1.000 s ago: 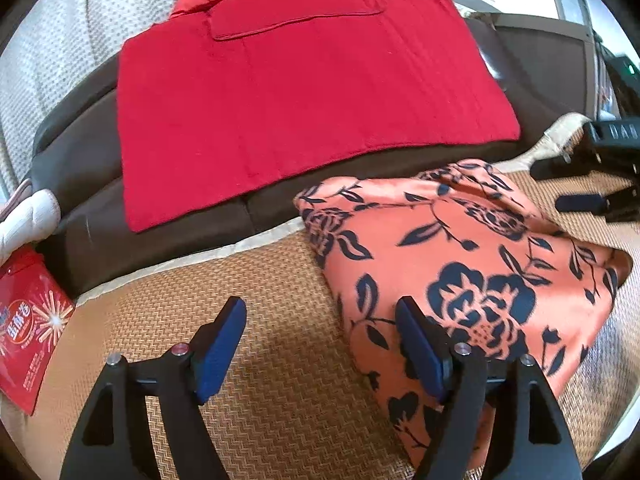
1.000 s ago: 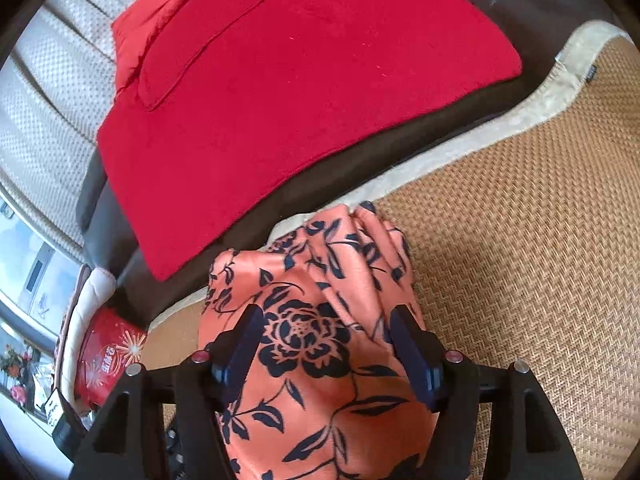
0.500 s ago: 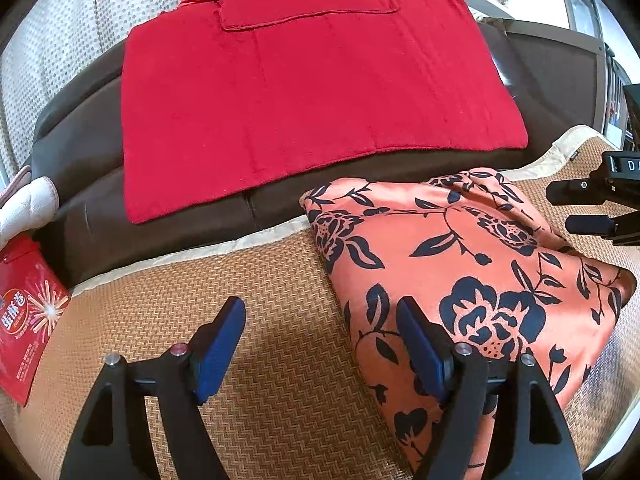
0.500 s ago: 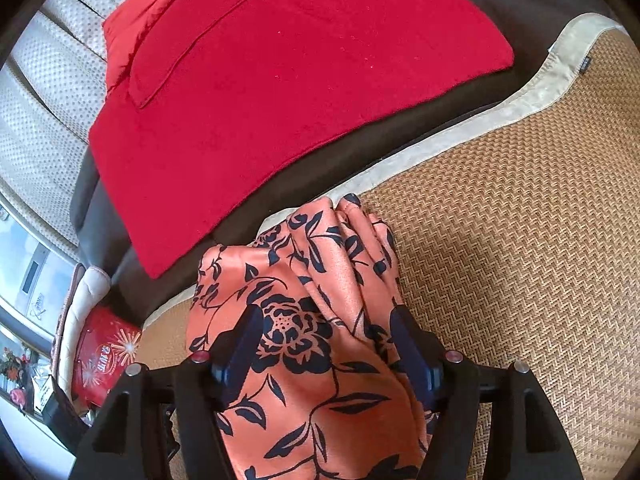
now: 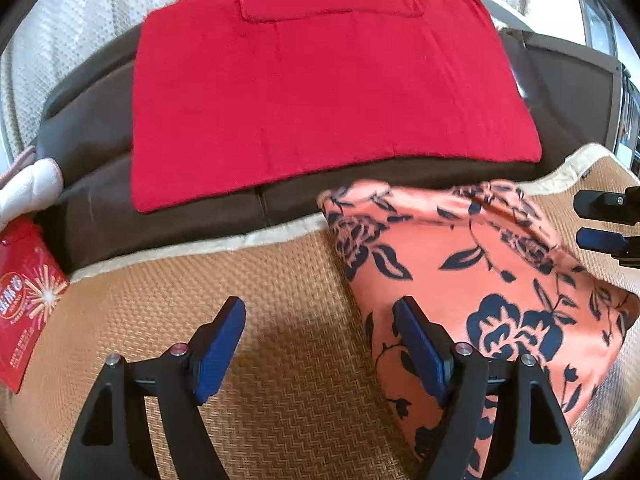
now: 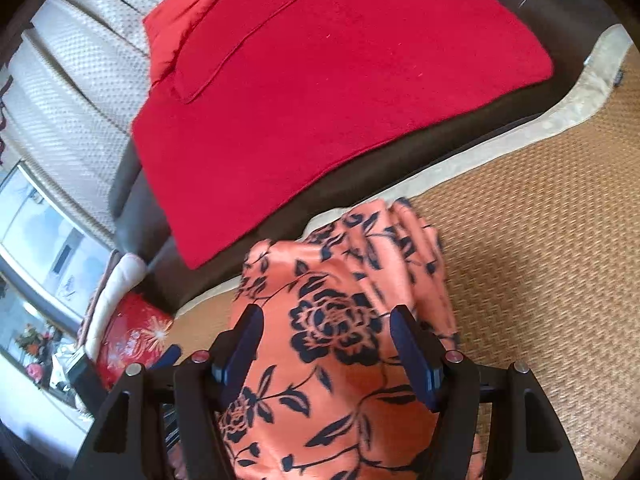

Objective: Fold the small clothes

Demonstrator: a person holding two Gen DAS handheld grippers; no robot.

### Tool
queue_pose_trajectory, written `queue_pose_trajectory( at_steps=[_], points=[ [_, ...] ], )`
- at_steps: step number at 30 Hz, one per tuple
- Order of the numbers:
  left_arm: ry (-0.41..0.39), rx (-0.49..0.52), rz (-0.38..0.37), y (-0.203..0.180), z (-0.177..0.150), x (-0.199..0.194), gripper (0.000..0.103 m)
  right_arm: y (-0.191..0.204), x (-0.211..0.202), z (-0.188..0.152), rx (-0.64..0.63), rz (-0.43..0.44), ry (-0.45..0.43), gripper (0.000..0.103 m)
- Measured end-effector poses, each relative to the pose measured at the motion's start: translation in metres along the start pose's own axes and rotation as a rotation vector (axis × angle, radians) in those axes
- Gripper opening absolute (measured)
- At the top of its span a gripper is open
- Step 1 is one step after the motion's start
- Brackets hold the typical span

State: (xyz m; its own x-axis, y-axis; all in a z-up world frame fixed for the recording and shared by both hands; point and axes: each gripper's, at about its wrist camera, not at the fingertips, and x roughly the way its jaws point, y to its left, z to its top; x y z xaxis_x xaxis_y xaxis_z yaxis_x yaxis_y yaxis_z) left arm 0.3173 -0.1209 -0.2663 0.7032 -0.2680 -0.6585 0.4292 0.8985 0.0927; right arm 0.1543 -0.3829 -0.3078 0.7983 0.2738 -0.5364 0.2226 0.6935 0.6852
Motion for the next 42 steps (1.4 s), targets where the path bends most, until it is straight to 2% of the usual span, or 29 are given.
queue_pose_trajectory(
  at_steps=[2,4,12,15,16,18,21,25,33,42],
  points=[
    [0.052,0.036,-0.008,-0.009,-0.004,0.012,0.079,-0.001,0.011,-0.002,0.016,-0.004,0.043,0.070],
    [0.043,0.056,0.009,-0.014,-0.006,0.014,0.079,-0.009,0.034,-0.008,0.056,-0.027,0.155,0.069],
    [0.025,0.016,-0.006,-0.005,0.000,0.004,0.079,-0.010,0.021,-0.005,0.067,-0.008,0.096,0.069],
    [0.046,-0.024,-0.111,0.002,0.005,0.002,0.080,-0.020,0.008,0.001,0.091,-0.025,0.039,0.069],
    [0.069,-0.046,-0.187,0.006,0.006,0.003,0.083,-0.023,0.005,0.003,0.097,-0.033,0.032,0.069],
    [0.101,-0.087,-0.291,0.012,0.006,0.005,0.084,-0.036,-0.001,0.006,0.129,-0.051,0.023,0.069],
    [0.123,-0.133,-0.347,0.016,0.005,0.008,0.084,-0.051,-0.004,0.008,0.174,-0.059,0.026,0.069],
    [0.131,-0.111,-0.296,0.008,0.003,0.009,0.084,-0.062,-0.005,0.010,0.198,-0.063,0.041,0.069],
    [0.065,-0.023,-0.139,-0.003,0.009,0.004,0.084,-0.058,-0.001,0.008,0.173,-0.066,0.060,0.069],
    [0.054,-0.034,-0.094,0.004,0.011,0.005,0.084,-0.051,0.004,0.007,0.157,-0.062,0.068,0.069]
  ],
)
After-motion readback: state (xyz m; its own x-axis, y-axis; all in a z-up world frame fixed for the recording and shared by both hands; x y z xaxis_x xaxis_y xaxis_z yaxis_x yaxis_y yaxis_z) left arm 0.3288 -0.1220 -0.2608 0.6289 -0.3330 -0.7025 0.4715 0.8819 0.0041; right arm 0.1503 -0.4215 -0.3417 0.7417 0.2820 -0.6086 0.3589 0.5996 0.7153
